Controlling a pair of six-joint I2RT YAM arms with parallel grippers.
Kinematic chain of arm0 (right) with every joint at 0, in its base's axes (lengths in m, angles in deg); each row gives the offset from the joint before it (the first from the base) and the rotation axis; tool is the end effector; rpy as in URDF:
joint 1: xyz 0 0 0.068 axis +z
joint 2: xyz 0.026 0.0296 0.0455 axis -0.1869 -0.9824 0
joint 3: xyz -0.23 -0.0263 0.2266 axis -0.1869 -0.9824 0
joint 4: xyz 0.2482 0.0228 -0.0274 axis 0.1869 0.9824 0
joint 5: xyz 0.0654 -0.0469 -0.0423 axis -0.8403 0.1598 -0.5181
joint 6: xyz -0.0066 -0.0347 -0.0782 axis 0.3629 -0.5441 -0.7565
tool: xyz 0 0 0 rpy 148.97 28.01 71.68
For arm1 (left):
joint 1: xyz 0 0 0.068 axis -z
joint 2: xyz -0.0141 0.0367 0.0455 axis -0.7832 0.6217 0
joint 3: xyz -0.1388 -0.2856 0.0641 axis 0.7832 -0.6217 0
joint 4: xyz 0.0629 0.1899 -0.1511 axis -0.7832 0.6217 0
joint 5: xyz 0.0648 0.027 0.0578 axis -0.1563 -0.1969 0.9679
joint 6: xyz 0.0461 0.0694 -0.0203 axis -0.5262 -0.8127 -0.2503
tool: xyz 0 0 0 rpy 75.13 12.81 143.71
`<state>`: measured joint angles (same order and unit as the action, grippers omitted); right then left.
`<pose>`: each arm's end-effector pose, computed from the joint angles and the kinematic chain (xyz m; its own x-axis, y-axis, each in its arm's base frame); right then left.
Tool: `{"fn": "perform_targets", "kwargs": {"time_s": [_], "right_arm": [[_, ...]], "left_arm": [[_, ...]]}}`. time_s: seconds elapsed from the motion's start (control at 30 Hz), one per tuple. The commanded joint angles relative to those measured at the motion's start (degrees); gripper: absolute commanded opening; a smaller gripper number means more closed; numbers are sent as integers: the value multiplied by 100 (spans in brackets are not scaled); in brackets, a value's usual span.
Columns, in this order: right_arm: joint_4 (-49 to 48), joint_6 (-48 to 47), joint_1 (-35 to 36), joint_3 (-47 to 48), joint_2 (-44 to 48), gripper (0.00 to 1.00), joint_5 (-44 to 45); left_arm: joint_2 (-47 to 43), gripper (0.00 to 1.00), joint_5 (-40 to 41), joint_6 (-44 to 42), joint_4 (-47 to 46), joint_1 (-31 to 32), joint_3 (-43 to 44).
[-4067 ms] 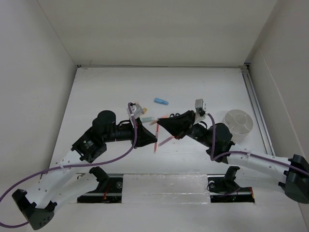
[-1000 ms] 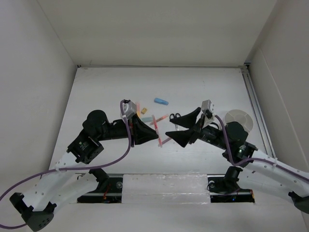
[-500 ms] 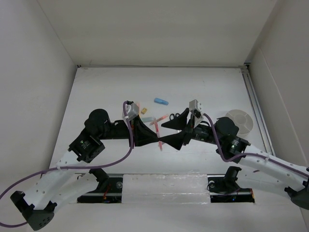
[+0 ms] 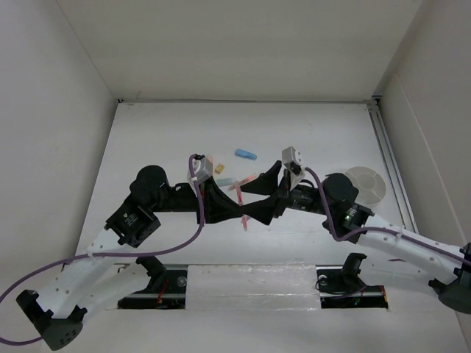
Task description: Sort the stationery into containers
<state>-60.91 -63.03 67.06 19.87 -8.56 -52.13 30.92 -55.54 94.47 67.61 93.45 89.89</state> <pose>0.0931 0.1957 0.4238 -0.1920 0.2381 -0.9521 -0.9699 0.1018 0.2211 0.0616 -0.1335 0.4234 -0.2063 -0.0566 -0.9768 0.9777 -0.0518 -0.2035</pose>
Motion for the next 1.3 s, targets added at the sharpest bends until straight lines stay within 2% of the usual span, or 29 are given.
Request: {"fn": "perform_targets", "kwargs": {"time_s": [0.0,0.17,0.3,0.33,0.47,0.57,1.0,1.07,1.1,1.13,1.27], "right_arm": [[-577,144,-13,262,-108,67,-214],[-736,145,-13,315,-223,57,-267],[-798,198,-13,315,-223,34,-267],[-798,198,-13,315,-223,25,-267],[-850,198,-13,315,-223,15,-162],[-850,198,-13,262,-171,1,-109],[-850,-136,92,-28,76,0,59],[-850,-198,145,-28,76,0,111],[-850,-198,145,-28,76,0,181],[-850,-198,145,-28,76,0,182],[-929,-198,198,-133,137,0,234]], "left_arm": [[-25,0,-201,-102,-236,-14,71],[-25,0,-254,-102,-236,-14,71],[-25,0,-254,-102,-184,-14,71],[-25,0,-254,-102,-184,-14,71],[-25,0,-254,-155,-184,-14,71],[-25,0,-202,-155,-184,-14,71],[-25,0,36,-50,-184,-14,123],[-25,8,36,-50,-184,-14,123],[-25,25,106,-50,-184,-14,123],[-25,25,106,-50,-184,-14,123],[-94,49,168,-50,-184,-14,123]]}}
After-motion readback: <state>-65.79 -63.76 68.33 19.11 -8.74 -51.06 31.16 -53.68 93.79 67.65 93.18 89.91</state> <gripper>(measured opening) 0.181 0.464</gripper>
